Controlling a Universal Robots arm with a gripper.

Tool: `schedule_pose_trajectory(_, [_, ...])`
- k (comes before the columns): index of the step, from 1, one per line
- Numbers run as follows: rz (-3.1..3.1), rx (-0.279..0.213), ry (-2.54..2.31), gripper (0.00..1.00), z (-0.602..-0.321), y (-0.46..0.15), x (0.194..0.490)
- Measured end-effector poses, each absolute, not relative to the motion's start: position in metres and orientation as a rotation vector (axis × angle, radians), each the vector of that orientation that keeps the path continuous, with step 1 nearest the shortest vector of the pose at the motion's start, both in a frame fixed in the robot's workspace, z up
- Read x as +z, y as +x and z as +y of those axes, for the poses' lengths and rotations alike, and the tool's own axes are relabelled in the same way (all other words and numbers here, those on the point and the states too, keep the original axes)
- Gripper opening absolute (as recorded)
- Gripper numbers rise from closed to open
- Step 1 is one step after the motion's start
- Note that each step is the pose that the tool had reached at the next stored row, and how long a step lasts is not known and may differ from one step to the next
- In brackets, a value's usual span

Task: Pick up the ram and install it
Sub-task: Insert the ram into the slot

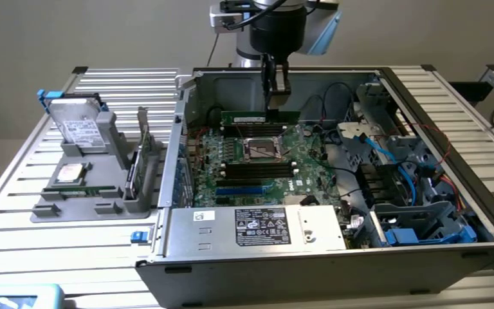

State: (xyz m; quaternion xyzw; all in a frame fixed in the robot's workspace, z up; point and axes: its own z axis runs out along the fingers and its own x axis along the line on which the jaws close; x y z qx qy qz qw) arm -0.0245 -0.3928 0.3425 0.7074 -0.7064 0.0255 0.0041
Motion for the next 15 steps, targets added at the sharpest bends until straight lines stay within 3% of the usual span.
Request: schedule_pose_trajectory(15, [-2.207, 0.091, 2.212, 0.13, -0.401, -0.022, 0.324])
